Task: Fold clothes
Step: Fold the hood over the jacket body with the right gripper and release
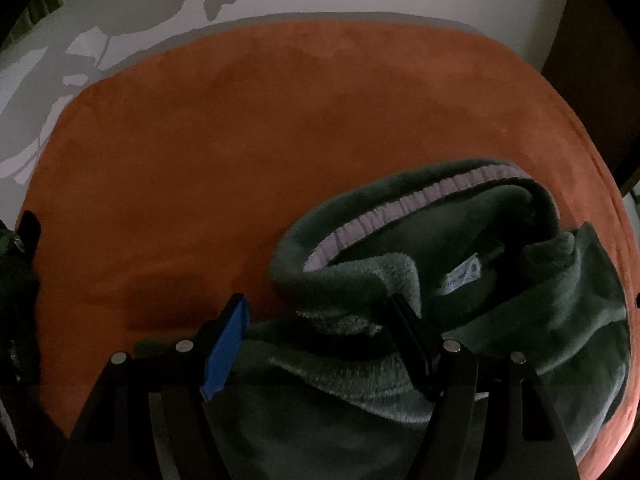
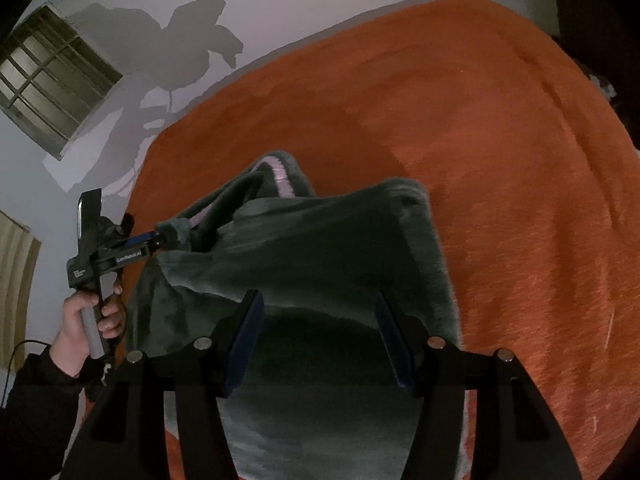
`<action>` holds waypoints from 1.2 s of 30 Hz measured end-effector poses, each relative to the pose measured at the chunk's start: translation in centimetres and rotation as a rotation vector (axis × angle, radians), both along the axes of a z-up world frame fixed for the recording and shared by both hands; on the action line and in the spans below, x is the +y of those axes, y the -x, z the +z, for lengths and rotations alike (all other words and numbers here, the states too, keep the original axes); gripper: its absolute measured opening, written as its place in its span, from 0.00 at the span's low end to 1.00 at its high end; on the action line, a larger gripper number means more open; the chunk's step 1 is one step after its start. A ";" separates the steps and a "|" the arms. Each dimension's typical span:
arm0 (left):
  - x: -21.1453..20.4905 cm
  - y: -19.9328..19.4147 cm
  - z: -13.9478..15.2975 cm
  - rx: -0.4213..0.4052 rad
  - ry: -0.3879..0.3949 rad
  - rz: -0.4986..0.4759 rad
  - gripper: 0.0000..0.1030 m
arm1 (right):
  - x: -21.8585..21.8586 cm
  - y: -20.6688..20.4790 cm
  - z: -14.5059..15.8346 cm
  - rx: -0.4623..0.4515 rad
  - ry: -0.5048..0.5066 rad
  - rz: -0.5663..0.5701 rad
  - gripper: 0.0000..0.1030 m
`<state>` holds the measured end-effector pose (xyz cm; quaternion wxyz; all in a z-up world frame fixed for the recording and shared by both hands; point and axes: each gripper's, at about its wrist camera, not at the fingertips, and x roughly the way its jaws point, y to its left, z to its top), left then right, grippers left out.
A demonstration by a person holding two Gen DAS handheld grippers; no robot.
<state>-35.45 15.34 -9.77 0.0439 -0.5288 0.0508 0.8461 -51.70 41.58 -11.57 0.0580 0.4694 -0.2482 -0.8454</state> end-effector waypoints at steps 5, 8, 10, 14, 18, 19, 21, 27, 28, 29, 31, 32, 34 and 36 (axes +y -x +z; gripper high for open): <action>0.5 0.3 -0.4 0.028 -0.005 -0.011 0.25 | 1.6 -0.3 -0.6 -0.012 -0.001 -0.021 0.56; 0.7 1.0 -0.5 0.060 0.004 -0.002 0.17 | 2.4 -0.3 -0.7 -0.015 -0.018 -0.028 0.56; 0.9 2.0 -0.6 0.077 0.030 0.031 0.17 | 3.0 0.0 -0.7 -0.010 -0.032 -0.031 0.56; 0.9 3.6 -0.9 0.018 0.006 0.066 0.21 | 4.6 2.1 -1.2 -0.015 -0.071 -0.089 0.56; -0.3 1.9 1.5 0.041 0.003 0.012 0.27 | 5.3 6.6 -3.5 -0.095 0.027 -0.107 0.62; -1.5 0.9 2.5 0.063 -0.017 0.016 0.31 | 5.0 7.8 -4.1 -0.119 0.027 -0.100 0.62; -4.2 -1.2 4.4 0.109 -0.051 0.047 0.39 | 4.5 9.3 -4.8 -0.142 -0.034 -0.087 0.60; -12.8 -6.7 6.2 0.180 0.008 0.165 0.65 | 5.8 7.5 -1.5 0.057 -0.125 -0.203 0.07; -14.1 -7.1 5.5 0.162 0.024 0.187 0.65 | 6.6 6.7 -0.8 0.087 -0.119 -0.251 0.07; -15.0 -7.1 4.7 0.139 0.020 0.205 0.65 | 7.1 6.4 -0.8 0.086 -0.120 -0.274 0.07; -16.9 -7.1 3.0 0.079 -0.015 0.247 0.65 | 7.8 6.7 -1.8 0.032 -0.121 -0.284 0.07; -17.7 -7.1 2.2 0.054 -0.041 0.263 0.65 | 7.8 7.0 -2.5 0.007 -0.119 -0.278 0.07; -18.4 -7.0 1.1 0.032 -0.099 0.272 0.65 | 7.4 7.5 -3.4 -0.016 -0.120 -0.251 0.07; -18.5 -6.8 0.2 0.016 -0.144 0.269 0.64 | 7.1 7.8 -3.6 -0.016 -0.110 -0.230 0.07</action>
